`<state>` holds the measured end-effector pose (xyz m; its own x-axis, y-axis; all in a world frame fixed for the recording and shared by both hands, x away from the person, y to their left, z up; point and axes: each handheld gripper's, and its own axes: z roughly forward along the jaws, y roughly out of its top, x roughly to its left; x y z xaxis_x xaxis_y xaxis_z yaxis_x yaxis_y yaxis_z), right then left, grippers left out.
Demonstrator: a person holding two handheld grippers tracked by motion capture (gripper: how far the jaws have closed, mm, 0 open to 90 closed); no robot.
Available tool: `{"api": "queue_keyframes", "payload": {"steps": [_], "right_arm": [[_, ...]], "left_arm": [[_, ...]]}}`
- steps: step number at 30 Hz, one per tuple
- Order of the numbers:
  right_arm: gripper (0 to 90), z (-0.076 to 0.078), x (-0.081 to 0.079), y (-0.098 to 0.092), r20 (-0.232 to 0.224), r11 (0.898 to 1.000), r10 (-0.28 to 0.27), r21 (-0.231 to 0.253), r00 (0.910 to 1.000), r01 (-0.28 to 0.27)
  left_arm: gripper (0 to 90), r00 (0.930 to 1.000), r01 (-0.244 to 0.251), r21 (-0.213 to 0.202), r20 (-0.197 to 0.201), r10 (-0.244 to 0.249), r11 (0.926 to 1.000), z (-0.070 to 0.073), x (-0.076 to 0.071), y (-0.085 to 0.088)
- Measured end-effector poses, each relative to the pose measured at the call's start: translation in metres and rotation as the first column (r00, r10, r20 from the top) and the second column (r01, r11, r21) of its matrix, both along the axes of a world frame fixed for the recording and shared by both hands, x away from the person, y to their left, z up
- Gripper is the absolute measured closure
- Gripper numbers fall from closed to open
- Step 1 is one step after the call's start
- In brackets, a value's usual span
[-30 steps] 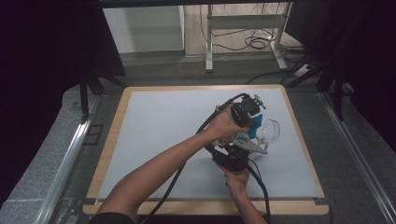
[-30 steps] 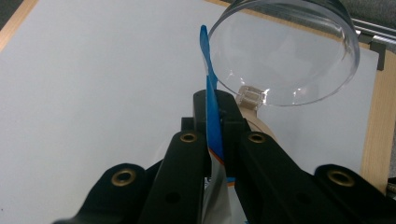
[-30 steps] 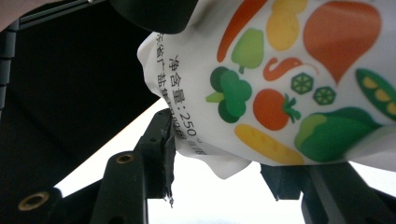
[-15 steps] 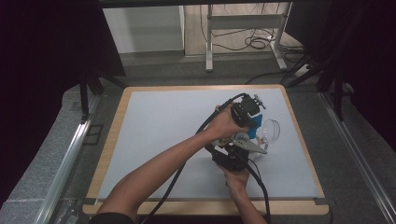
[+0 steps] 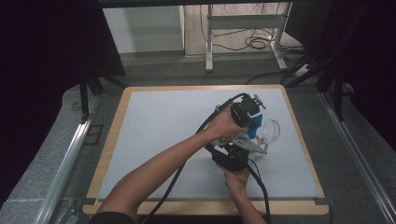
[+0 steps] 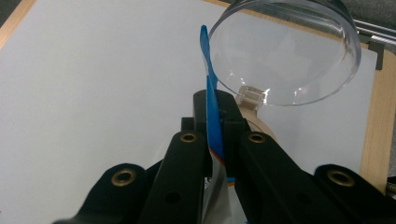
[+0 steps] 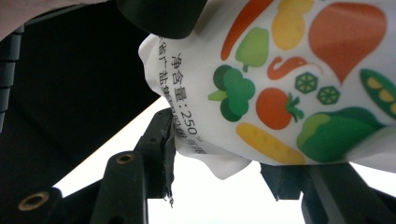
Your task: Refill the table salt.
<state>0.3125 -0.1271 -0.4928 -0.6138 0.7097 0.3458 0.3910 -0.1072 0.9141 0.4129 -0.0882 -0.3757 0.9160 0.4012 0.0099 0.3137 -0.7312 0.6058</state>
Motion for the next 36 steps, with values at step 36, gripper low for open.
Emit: {"api": "queue_keyframes", "payload": {"steps": [36], "right_arm": [[50.9, 0.004, 0.0016, 0.0034, -0.011, 1.0, -0.015, 0.008, 0.9998, 0.015]], "left_arm": [[90.0, 0.9999, 0.01, 0.02, 0.002, -0.01, 0.9998, -0.0008, 0.0013, -0.0023]]}}
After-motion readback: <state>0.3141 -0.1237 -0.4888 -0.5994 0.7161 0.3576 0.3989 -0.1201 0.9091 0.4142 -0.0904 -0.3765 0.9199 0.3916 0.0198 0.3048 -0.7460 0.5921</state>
